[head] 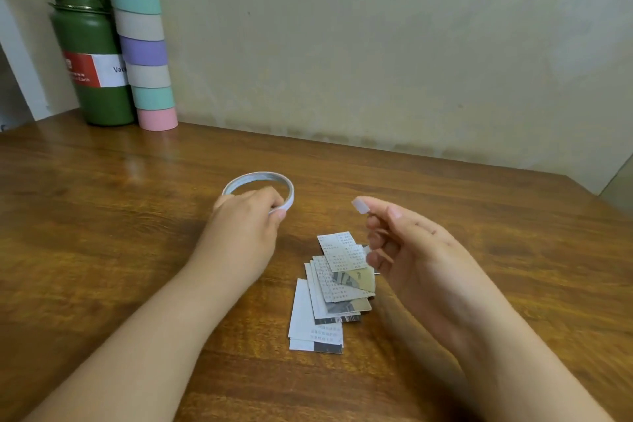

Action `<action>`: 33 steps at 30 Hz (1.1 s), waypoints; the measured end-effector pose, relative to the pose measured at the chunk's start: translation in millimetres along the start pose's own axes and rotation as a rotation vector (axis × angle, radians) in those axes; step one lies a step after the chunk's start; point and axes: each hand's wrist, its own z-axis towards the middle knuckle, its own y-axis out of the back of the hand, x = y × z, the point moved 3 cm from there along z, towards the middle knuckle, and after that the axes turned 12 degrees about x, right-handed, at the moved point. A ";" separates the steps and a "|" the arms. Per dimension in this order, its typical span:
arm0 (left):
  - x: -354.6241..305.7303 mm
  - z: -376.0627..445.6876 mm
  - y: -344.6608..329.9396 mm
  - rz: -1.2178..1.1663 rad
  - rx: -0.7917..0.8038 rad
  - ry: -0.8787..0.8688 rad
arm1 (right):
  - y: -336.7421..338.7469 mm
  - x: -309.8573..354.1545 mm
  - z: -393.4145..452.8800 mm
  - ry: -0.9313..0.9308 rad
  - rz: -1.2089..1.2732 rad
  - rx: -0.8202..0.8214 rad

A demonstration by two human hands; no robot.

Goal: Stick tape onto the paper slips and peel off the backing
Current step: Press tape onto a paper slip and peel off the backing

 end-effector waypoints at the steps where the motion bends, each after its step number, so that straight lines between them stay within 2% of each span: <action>1: 3.2 1.4 -1.0 0.039 0.000 0.018 | -1.7 -1.9 1.3 -0.035 0.076 0.007; 7: 19.3 5.7 -3.7 0.147 -0.020 0.151 | -9.0 -5.4 2.4 -0.091 0.275 0.053; 16: 37.4 13.0 -13.2 0.283 0.138 0.335 | -6.5 -5.3 3.1 -0.097 0.348 0.043; 21: 32.2 8.9 -8.7 0.268 0.063 0.269 | -6.6 -4.8 2.9 -0.088 0.333 0.044; 23: 19.6 3.9 -2.0 0.097 -0.040 0.190 | -7.2 -3.6 2.5 -0.075 0.321 0.048; 25: 2.0 -2.1 2.5 -0.335 -0.036 0.159 | -7.6 -1.8 2.2 -0.052 0.318 0.054; 27: -18.3 -10.2 -2.1 -0.845 0.179 0.152 | -8.6 -0.3 1.7 -0.028 0.318 0.073; 28: -27.2 -14.4 -5.4 -1.018 0.291 0.142 | -9.2 0.4 1.3 -0.018 0.308 0.085; 30: -39.3 -19.6 -9.4 -1.237 0.430 0.115 | -10.4 1.2 0.3 -0.002 0.271 0.107; 33: -41.7 -19.7 -10.3 -1.438 0.495 0.102 | -12.2 2.3 -1.1 0.019 0.213 0.123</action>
